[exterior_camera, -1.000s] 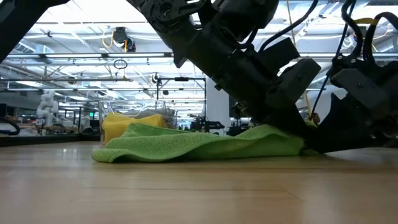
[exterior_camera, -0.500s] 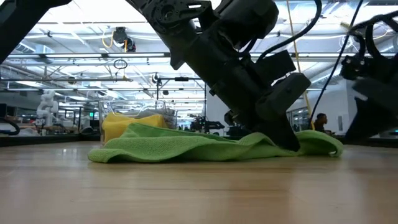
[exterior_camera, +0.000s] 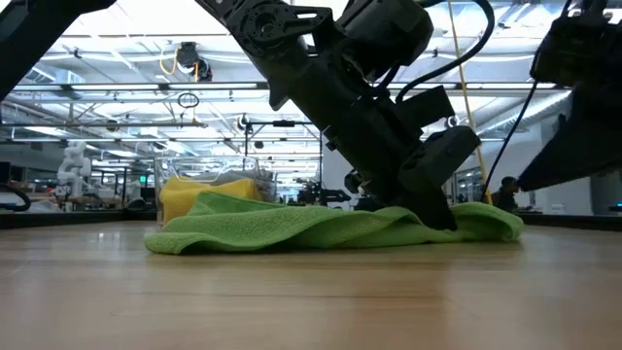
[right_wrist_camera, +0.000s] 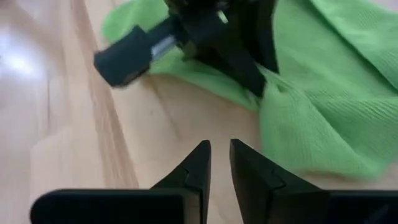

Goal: Fold microfiber towels
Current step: Fold the green towel on the table

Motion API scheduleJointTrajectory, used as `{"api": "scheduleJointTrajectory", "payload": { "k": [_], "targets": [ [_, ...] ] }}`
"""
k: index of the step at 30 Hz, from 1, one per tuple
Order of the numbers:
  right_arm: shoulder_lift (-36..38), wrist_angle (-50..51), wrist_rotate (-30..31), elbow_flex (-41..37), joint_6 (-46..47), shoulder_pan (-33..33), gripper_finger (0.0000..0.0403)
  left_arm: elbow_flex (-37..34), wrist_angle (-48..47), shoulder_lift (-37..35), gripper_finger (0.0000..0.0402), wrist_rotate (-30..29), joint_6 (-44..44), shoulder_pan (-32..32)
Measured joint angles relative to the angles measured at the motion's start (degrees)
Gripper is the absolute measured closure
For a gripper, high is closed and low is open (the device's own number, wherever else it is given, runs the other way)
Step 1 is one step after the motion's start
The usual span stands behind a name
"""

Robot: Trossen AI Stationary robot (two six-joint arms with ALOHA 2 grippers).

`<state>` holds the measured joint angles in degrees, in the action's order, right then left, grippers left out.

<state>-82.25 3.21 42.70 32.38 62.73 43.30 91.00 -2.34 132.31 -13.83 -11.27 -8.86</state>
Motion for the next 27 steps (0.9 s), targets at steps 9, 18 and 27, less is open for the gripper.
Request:
{"api": "scheduleJointTrajectory", "payload": {
  "k": [9,18,27],
  "targets": [
    [-7.8,-2.8,8.0,-0.1,3.0,-4.2,0.0349,0.0,-2.1,0.0,0.0380,1.7,0.2,0.0],
    [-8.4,-1.2,-10.1,0.1,-0.7,-6.6,0.0349,0.0,-2.2,0.0,0.0393,5.6,0.6,-0.2],
    [5.3,7.7,-22.1,-0.1,-3.7,-6.7,0.0349,0.0,0.2,0.0,0.0368,8.6,5.1,-2.2]
  ]
}}
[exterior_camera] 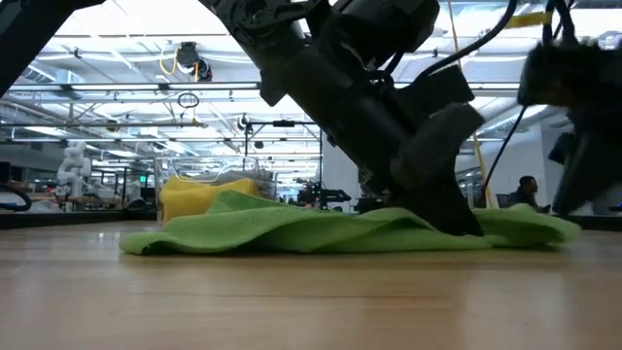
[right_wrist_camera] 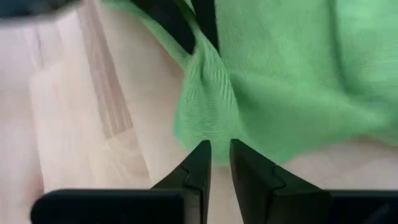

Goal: Fold microfiber towels
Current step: Fold the green towel on the table

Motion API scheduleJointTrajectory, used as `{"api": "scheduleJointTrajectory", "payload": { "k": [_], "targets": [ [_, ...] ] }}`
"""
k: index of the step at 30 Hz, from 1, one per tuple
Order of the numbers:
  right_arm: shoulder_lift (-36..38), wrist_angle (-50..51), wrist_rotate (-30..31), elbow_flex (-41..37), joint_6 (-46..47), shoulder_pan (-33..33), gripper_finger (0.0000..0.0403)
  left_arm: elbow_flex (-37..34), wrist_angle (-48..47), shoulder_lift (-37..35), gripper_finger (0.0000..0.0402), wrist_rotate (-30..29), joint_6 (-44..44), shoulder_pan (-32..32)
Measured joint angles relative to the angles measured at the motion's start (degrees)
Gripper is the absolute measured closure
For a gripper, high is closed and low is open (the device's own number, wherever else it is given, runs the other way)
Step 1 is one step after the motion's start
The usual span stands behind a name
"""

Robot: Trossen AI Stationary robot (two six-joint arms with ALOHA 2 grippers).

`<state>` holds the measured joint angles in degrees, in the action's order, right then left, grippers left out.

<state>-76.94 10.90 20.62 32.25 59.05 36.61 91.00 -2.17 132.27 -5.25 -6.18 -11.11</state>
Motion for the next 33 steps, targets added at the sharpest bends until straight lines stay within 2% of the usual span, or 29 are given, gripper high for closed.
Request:
{"api": "scheduleJointTrajectory", "payload": {
  "k": [3,6,11,14,18,21,25,33],
  "targets": [
    [2.7,2.6,0.8,0.0,2.1,0.0,0.0349,0.0,-0.4,0.7,0.0371,-4.5,0.1,0.1],
    [2.1,-3.0,4.6,0.0,1.4,1.4,0.0349,0.1,-1.6,0.7,0.0376,-5.2,0.5,0.3],
    [-4.1,-13.6,9.4,0.0,-0.4,2.5,0.0349,-0.3,-0.9,0.7,0.0377,-5.3,2.5,0.4],
    [-9.2,-15.3,9.6,0.0,0.6,2.1,0.0349,-0.3,-0.9,0.7,0.0365,-4.9,3.5,0.2],
    [-13.6,-16.2,7.7,0.1,2.4,1.6,0.0349,-0.3,-1.7,0.7,0.0330,-4.6,2.6,0.2],
    [-14.4,-15.9,7.3,0.3,3.3,1.6,0.0343,-0.4,-2.3,0.1,0.0299,-4.2,2.6,-0.2],
    [-12.2,-12.9,3.8,0.3,3.4,1.7,0.0322,-0.5,-3.3,-1.0,0.0268,-3.5,3.5,-0.6],
    [-7.1,-3.1,2.5,0.1,7.0,2.1,0.0257,-0.5,-3.2,-1.0,0.0264,-0.9,4.0,-0.4]
  ]
}}
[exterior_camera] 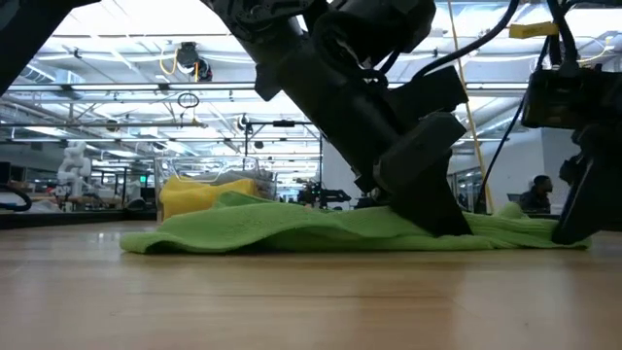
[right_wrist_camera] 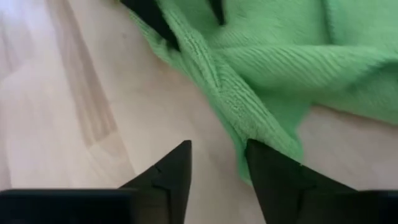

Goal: Fold microfiber towels
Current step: Fold the green towel on the table

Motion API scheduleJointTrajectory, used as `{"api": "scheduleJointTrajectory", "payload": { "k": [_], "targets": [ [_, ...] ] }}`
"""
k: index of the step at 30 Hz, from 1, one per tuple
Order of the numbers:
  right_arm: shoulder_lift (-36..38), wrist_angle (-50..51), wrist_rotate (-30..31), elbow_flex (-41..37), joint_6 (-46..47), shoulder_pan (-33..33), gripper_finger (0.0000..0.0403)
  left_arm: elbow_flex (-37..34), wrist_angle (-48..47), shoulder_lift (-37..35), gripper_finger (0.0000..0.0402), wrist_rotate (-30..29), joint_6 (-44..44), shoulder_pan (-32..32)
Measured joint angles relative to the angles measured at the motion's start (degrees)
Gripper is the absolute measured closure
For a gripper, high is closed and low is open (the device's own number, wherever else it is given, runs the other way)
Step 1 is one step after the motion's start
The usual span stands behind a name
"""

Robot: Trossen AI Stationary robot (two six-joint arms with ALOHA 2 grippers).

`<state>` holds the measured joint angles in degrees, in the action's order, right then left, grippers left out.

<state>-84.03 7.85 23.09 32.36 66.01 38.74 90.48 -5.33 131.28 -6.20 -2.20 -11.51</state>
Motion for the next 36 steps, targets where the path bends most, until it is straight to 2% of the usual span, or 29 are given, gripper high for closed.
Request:
{"api": "scheduleJointTrajectory", "payload": {
  "k": [5,11,20,22,26,31,36],
  "targets": [
    [0.6,3.9,2.8,0.0,4.8,1.9,0.0235,0.0,1.1,0.0,0.0264,0.0,0.0,0.0],
    [0.4,5.4,10.7,-0.1,5.1,5.6,0.0232,0.0,0.6,-0.1,0.0266,0.0,-0.7,0.0],
    [-0.1,5.7,9.8,-0.1,3.0,5.9,0.0189,0.0,0.8,-0.1,0.0266,-0.1,-0.5,0.0],
    [-0.1,5.7,7.9,-0.1,1.9,5.9,0.0187,0.1,0.8,-0.1,0.0266,-0.3,-0.5,0.0],
    [0.4,1.6,-0.8,0.1,-2.6,5.9,0.0196,0.1,0.9,-0.1,0.0266,0.7,0.3,-0.1],
    [3.0,-0.5,-8.3,0.0,-5.0,6.1,0.0205,1.0,0.9,-0.1,0.0266,3.0,1.4,-1.0],
    [10.6,0.7,-10.2,-0.1,-7.5,6.1,0.0206,2.3,0.6,-0.8,0.0266,5.3,0.1,-1.8]
  ]
}}
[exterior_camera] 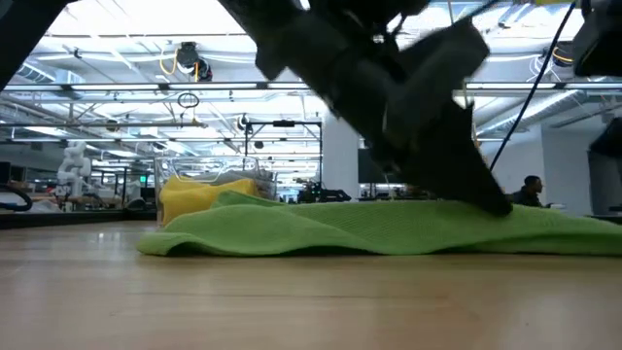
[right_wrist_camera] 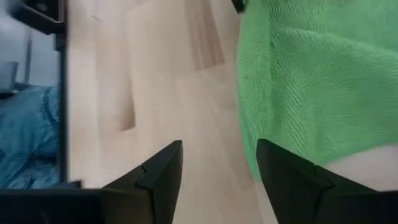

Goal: Fold microfiber towels
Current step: Fold the green towel on the table

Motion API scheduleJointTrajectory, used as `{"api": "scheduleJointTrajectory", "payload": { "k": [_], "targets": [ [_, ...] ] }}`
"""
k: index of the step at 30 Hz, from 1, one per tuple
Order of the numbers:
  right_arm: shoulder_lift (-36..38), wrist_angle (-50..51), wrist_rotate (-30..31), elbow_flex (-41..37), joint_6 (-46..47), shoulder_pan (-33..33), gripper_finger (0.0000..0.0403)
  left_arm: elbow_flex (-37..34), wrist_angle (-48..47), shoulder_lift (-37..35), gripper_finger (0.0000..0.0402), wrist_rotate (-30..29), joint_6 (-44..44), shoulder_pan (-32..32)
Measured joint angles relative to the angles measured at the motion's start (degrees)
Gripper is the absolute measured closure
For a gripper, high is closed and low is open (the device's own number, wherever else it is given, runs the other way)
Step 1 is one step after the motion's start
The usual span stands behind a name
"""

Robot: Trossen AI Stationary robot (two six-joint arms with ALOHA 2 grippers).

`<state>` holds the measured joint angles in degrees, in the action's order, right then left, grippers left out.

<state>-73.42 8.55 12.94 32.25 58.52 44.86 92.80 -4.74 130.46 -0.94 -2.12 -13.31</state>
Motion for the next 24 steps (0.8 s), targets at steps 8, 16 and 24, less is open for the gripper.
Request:
{"api": "scheduleJointTrajectory", "payload": {
  "k": [8,16,24],
  "targets": [
    [7.6,9.1,11.0,0.0,-0.8,-0.1,0.0207,0.2,-7.6,-5.1,0.0266,-0.6,-4.3,-1.2],
    [0.2,4.4,17.6,0.0,-3.8,-1.0,0.0207,-1.5,-30.9,-6.7,0.0266,-5.1,-14.7,-5.0],
    [-11.6,-5.9,15.5,0.0,-4.8,-1.0,0.0207,-4.9,-31.9,-7.2,0.0266,4.3,-17.7,-6.7]
  ]
}}
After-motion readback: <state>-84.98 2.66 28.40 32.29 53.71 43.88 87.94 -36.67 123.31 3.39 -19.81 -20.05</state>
